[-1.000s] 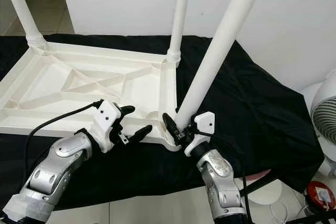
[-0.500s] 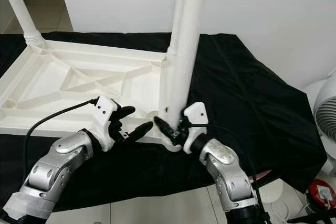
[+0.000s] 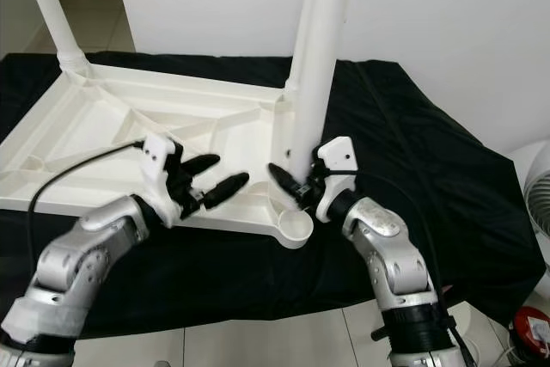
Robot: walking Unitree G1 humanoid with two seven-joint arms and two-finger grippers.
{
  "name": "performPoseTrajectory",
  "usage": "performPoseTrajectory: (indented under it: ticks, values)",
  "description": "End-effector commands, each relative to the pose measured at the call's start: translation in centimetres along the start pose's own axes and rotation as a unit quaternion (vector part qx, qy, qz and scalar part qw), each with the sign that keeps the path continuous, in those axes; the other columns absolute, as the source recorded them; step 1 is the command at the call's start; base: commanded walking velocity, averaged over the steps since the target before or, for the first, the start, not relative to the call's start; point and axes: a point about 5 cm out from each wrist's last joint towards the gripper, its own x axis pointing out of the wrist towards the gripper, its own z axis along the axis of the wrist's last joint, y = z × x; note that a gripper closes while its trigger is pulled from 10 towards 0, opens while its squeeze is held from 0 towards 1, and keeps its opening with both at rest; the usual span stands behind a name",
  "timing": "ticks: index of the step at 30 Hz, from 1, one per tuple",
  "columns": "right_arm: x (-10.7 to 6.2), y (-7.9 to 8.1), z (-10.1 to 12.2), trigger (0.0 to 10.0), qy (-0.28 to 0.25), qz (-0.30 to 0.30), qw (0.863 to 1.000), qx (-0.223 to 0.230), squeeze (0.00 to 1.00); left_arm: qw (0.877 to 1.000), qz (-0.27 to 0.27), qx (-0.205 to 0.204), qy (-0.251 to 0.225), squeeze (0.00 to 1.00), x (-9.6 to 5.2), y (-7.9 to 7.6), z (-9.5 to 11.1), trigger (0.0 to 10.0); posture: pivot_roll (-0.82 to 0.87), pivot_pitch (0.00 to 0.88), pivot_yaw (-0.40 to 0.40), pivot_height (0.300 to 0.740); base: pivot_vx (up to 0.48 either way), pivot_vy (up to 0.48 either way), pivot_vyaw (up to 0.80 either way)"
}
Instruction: Building children table
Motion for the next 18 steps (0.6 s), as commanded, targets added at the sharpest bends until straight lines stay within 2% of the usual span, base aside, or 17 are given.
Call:
performPoseTrajectory:
  ticks: [1,7,8,18]
  values:
    - [0.1,-0.8,-0.2,10.0,0.011,-0.021,1.0,-0.006,0.0,0.999,-0.046,0.006,-0.004,0.0,0.5,-0.6,0.5,10.0,0.07,0.028,-0.077,0.74,0.0,0.0,0.0]
    - [0.4,-0.7,-1.3,10.0,0.045,-0.013,0.999,-0.026,0.0,0.996,-0.076,0.024,-0.031,0.0,2.0,-1.4,2.1,10.0,0.06,0.028,-0.076,0.74,0.0,0.0,0.0]
    - [0.5,-0.6,-1.8,10.0,0.059,-0.004,0.998,-0.035,0.0,0.995,-0.089,0.025,-0.036,0.0,2.6,-1.8,2.4,10.0,0.06,0.03,-0.076,0.74,0.0,0.0,0.0]
    - [1.3,-0.4,-2.2,10.0,0.069,0.008,0.997,-0.043,0.0,0.991,-0.124,0.034,-0.033,0.0,3.9,-3.1,2.8,10.0,0.06,0.04,-0.071,0.74,0.0,0.0,0.0]
